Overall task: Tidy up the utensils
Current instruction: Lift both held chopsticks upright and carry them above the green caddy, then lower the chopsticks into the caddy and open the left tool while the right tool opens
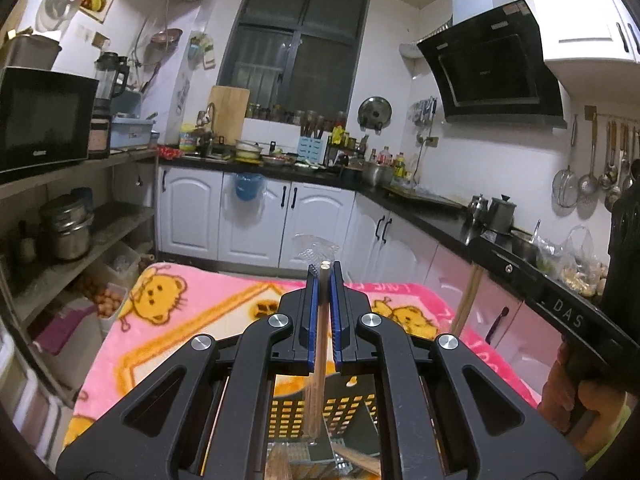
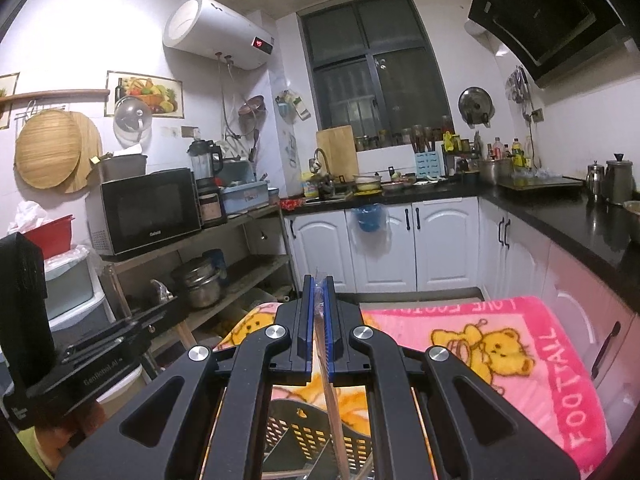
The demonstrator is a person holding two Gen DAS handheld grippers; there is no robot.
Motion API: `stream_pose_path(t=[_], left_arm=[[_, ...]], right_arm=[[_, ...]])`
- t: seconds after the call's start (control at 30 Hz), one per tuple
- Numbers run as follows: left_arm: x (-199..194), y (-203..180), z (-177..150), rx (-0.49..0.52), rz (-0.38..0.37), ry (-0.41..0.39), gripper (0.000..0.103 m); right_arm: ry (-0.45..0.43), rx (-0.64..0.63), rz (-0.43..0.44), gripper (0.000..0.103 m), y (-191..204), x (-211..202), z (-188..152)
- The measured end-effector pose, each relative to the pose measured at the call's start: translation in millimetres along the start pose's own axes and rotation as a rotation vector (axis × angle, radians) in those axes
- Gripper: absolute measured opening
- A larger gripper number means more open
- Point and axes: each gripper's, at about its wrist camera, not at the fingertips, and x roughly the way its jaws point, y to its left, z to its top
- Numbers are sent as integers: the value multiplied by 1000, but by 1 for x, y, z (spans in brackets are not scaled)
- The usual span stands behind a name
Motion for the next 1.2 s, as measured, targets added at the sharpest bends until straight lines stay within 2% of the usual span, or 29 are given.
stream_pose_path(t=[0.4,0.8,1.03,1.2], left_arm=[[11,7,-20,-4,-12,56,3],[13,11,-30,-14,-16,92,3],[15,12,-32,-11,-17,131,3],[12,12,-32,-8,-13,146,13]], right_arm=[[54,17,13,5,4,15,-23],[91,32,-3,6,0,10,-35],[118,47,-31,14,-6,4,-43],[139,59,-39,19,-10,-1,-47]])
